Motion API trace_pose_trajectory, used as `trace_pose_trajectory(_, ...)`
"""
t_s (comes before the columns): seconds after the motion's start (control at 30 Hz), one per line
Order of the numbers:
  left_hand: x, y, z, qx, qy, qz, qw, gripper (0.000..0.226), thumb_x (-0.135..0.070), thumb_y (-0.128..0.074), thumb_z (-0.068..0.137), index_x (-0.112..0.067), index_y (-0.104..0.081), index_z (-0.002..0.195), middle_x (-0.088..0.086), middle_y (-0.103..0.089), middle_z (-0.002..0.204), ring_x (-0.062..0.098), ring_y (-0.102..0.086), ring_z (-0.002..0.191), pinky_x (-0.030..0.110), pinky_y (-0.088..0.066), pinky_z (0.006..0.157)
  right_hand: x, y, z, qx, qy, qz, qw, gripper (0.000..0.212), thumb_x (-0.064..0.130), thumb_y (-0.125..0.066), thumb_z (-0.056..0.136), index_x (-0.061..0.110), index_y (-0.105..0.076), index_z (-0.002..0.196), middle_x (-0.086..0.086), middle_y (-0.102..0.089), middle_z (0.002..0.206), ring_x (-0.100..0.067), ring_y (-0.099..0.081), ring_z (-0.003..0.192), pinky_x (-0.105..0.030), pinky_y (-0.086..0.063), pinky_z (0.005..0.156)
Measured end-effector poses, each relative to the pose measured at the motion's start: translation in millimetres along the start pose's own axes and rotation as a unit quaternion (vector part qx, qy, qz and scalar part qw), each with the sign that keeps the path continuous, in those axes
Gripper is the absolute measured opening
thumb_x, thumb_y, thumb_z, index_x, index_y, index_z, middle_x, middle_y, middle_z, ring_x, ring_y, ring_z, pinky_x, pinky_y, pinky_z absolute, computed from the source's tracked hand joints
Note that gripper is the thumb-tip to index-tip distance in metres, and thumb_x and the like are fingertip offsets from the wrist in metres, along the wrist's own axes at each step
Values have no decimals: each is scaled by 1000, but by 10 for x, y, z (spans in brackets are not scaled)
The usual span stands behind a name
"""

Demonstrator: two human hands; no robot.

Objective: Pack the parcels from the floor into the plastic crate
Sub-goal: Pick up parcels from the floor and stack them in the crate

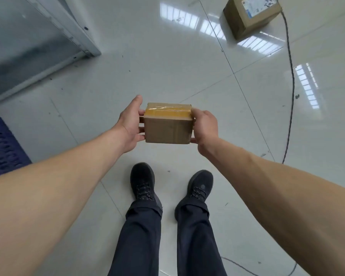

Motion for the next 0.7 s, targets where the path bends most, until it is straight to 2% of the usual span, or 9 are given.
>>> trace_pose_trajectory(0.03, -118, 32, -147, -3, -5, -12, 1000, 62, -61, -37, 97, -7, -59, 118, 8, -64, 103, 32, -64, 103, 47, -52, 92, 169, 7, -143, 3, 13, -4, 1000, 14, 27, -57, 85, 16, -62, 90, 0, -63, 95, -22, -60, 89, -56, -59, 88)
trace_pose_trajectory(0.1, -353, 92, -429, -9, -19, -29, 999, 64, -61, -36, 97, -7, -60, 121, 7, -64, 100, 28, -63, 100, 46, -51, 92, 487, -1, -420, 14, 34, -2, 999, 13, 12, -56, 70, 5, -61, 80, -1, -57, 79, -25, -52, 77, -46, -57, 79)
trace_pose_trajectory(0.13, -474, 120, -570, -13, -28, -35, 999, 63, -59, -35, 98, -6, -63, 119, 6, -65, 96, 26, -63, 96, 45, -50, 91, 648, -19, -545, 22, 48, -2, 999, 19, 10, -53, 59, -1, -55, 74, -4, -49, 73, -27, -43, 73, -42, -47, 70)
trace_pose_trajectory(0.2, -706, 179, -824, -23, -41, -58, 997, 62, -57, -34, 99, -5, -67, 111, 4, -66, 88, 25, -61, 89, 42, -50, 86, 947, -58, -781, 33, 67, 2, 997, 16, 8, -47, 48, 6, -48, 64, -5, -39, 68, -26, -33, 72, -38, -32, 65)
trace_pose_trajectory(0.3, -1003, 249, -1204, -37, -52, -93, 994, 56, -55, -34, 100, -9, -65, 102, 2, -63, 82, 23, -59, 81, 35, -45, 69, 1370, -23, -1151, 25, 87, 29, 995, 19, 1, -53, 66, 14, -63, 76, 1, -56, 72, -22, -47, 69, -29, -38, 60)
trace_pose_trajectory(0.4, -1231, 316, -1596, -52, -57, -119, 990, 51, -54, -35, 100, -11, -61, 95, 4, -63, 85, 26, -61, 82, 36, -48, 70, 1746, 15, -1450, 12, 109, 55, 992, 21, 5, -58, 86, 15, -49, 69, 3, -47, 71, -16, -40, 65, -28, -33, 57)
trace_pose_trajectory(0.5, -1424, 453, -1985, -82, -68, -137, 985, 37, -45, -43, 101, -13, -58, 88, 7, -64, 85, 29, -63, 79, 45, -54, 83, 2059, -32, -1748, 17, 123, 63, 990, 31, 19, -67, 88, 14, -46, 65, 1, -44, 68, -17, -39, 63, -30, -32, 57)
trace_pose_trajectory(0.6, -1608, 643, -2340, -113, -94, -154, 977, 22, -27, -51, 98, -15, -57, 80, 6, -60, 77, 26, -60, 72, 44, -53, 84, 2356, -141, -2077, 46, 144, 59, 987, 31, 15, -69, 84, 15, -46, 63, 0, -44, 67, -18, -39, 63, -31, -32, 58)
trace_pose_trajectory(0.7, -1762, 833, -2687, -123, -126, -179, 968, 14, -15, -54, 91, -10, -65, 98, 5, -67, 83, 22, -61, 77, 45, -52, 86, 2649, -269, -2435, 73, 166, 50, 982, 28, 6, -62, 81, 15, -44, 62, 0, -42, 64, -19, -37, 63, -32, -29, 59)
Point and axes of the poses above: each hand's wrist, its own z-axis towards the middle knuckle, its own y-axis out of the back of the hand, x = y × z, the point moved 9 cm from there along z, towards the middle knuckle
